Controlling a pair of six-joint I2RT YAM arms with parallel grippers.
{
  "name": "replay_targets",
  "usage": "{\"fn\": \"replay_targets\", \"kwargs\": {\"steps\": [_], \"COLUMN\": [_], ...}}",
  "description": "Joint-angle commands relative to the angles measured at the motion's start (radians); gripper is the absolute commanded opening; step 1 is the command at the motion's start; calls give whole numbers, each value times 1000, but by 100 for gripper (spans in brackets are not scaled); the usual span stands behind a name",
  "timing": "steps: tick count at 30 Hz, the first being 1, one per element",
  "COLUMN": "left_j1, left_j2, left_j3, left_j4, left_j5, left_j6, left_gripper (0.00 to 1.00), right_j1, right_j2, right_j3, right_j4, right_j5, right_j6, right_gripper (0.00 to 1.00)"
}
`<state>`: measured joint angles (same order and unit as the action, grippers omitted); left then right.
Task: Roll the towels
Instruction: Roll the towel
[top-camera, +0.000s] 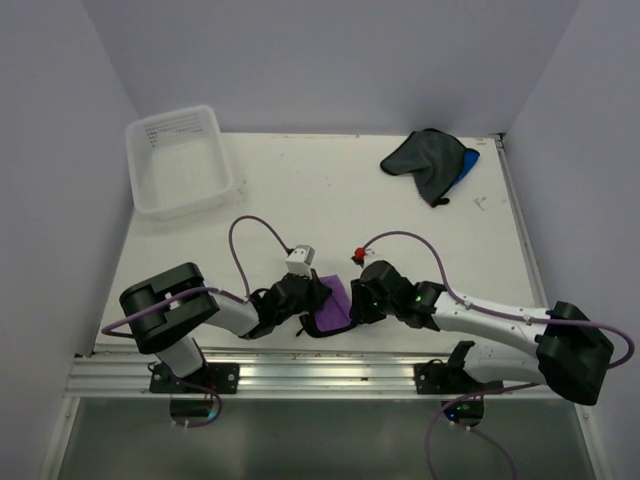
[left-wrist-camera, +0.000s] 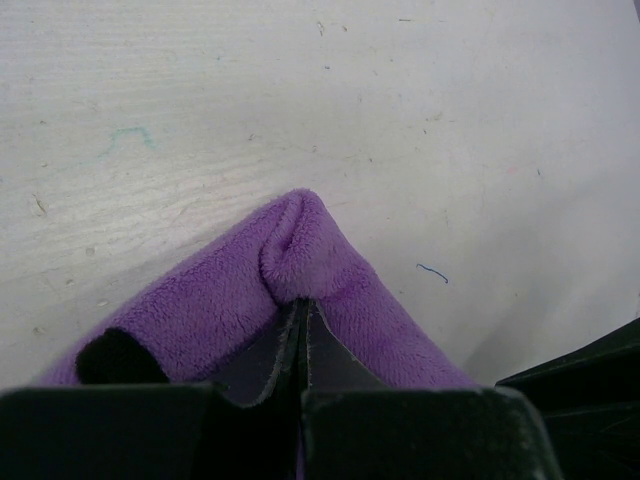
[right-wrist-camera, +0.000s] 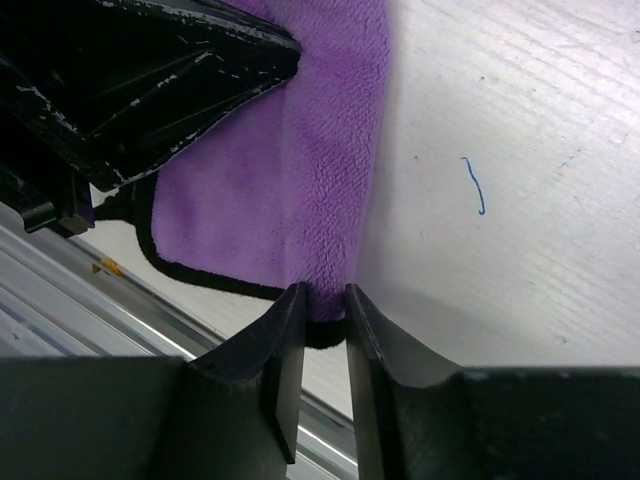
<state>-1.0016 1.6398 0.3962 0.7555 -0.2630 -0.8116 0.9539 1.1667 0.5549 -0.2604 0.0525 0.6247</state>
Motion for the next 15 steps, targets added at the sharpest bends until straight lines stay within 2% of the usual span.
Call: {"fn": "replay_targets", "kwargs": {"steps": [1, 5, 15], "left_j1": [6, 6, 8], "left_j2": [31, 34, 29], "left_j3": [-14, -14, -14], "left_j4": [-59, -56, -59], "left_j5": [5, 7, 7], "left_j6": [5, 5, 2], "left_gripper": [0, 0, 0], "right_j1": [14, 34, 54], "right_j2": [25, 56, 128], "right_j3": [13, 16, 5], "right_j4": [64, 92, 151], "right_j5": [-14, -31, -42], "right_j6": [-2, 6, 17], "right_gripper": [25, 17, 16]}}
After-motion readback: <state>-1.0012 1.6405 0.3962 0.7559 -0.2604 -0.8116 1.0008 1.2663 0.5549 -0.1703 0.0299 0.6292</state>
